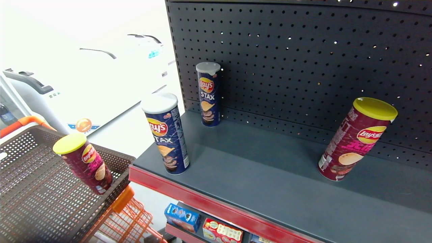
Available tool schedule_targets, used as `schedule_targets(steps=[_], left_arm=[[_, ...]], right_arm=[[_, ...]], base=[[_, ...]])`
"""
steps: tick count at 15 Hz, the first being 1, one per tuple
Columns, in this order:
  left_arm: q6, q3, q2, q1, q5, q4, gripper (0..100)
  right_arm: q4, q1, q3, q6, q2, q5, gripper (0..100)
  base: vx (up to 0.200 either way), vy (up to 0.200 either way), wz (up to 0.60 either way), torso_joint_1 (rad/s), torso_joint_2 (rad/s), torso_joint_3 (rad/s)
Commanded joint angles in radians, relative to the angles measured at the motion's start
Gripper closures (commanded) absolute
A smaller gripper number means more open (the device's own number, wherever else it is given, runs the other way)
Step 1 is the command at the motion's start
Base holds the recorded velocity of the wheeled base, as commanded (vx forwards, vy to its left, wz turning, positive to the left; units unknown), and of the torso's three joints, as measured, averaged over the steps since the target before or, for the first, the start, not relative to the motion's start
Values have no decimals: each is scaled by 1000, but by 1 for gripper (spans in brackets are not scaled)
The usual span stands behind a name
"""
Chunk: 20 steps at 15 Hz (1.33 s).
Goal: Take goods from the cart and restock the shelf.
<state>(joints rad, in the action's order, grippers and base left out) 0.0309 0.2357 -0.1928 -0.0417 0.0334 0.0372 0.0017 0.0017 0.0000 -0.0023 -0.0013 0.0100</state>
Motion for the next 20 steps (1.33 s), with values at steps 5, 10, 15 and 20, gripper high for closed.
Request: schedule_targets(steps=[5,10,15,20], left_arm=[[0,-3,-7,0,2,0,0],[3,16,-30,3,14,-2,0],[14,43,-106,3,54,-2,0],[12,111,-267,-17,129,-10,0]], right_arm=[[0,0,0,-1,1,1,0],[0,0,0,-1,1,1,0],[0,0,0,-1,1,1,0],[0,1,0,-1,1,1,0]], base=[[0,0,0,0,0,0],[0,0,0,0,0,0],[0,0,0,0,0,0],[0,0,0,0,0,0]])
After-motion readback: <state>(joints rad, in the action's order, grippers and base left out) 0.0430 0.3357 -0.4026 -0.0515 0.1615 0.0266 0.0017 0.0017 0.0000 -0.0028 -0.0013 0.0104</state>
